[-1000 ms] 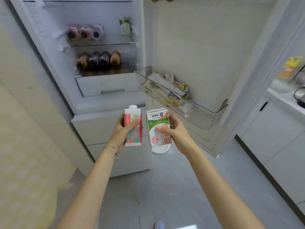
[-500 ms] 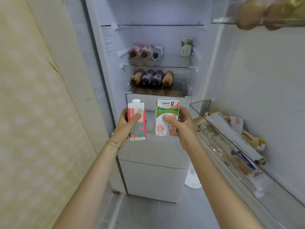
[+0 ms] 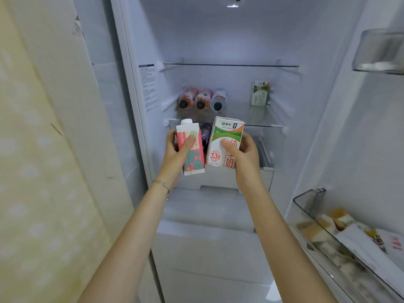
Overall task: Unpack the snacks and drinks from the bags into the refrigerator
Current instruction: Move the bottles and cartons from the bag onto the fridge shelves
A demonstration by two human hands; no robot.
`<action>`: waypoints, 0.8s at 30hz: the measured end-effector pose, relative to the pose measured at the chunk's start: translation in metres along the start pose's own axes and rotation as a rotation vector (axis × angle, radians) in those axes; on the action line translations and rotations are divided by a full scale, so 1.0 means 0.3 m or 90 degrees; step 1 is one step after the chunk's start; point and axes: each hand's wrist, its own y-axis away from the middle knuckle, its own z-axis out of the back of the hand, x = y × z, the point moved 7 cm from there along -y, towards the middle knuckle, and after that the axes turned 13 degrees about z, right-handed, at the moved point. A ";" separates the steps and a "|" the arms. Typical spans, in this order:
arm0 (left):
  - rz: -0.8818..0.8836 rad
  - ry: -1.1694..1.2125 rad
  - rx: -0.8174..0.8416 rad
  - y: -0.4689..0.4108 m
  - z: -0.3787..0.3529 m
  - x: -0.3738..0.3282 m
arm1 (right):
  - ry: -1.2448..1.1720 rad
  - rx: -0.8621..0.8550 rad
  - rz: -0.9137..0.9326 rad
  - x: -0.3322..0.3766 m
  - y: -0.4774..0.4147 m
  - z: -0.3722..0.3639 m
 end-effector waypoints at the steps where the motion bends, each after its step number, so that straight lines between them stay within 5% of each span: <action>1: -0.004 0.006 0.011 -0.047 -0.002 -0.004 | 0.001 -0.012 0.008 -0.019 -0.041 -0.003; 15: -0.017 -0.006 0.203 -0.526 -0.188 -0.116 | 0.067 -0.190 0.121 -0.032 -0.453 0.033; 24: -0.054 -0.068 0.191 -0.717 -0.309 -0.166 | 0.164 -0.205 0.177 -0.043 -0.637 0.082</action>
